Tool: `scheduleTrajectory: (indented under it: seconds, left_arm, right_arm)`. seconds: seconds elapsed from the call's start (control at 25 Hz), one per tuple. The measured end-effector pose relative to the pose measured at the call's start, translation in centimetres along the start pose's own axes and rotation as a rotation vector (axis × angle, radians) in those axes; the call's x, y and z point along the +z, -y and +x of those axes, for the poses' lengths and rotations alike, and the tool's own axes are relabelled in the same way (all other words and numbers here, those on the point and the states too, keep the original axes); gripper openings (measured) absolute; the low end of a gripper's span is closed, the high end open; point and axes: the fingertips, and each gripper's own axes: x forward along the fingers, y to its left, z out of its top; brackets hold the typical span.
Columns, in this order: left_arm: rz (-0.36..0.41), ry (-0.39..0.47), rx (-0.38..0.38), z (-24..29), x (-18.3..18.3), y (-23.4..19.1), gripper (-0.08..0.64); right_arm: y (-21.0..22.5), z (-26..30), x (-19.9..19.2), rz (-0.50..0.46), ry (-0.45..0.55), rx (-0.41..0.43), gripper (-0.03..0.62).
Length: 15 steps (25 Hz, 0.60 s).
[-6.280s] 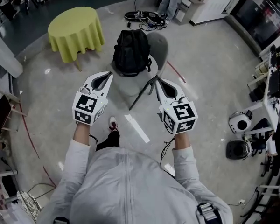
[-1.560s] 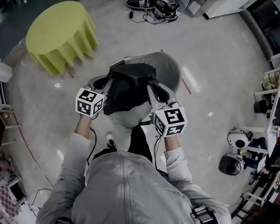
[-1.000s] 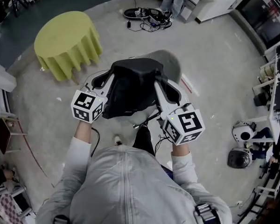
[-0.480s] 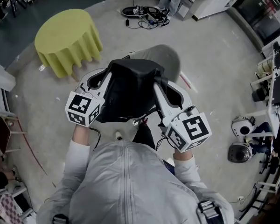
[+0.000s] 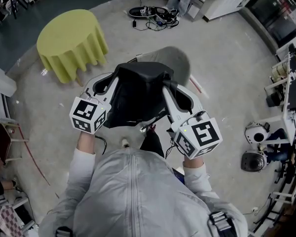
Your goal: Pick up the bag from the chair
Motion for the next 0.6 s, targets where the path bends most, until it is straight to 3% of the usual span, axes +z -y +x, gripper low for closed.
scheduleTrajectory:
  seconds: [0.6]
  left_arm:
    - [0.002, -0.022, 0.002, 1.0, -1.1, 0.5, 0.038]
  right_arm:
    - [1.0, -0.2, -1.1, 0.005, -0.01, 0.005, 0.057]
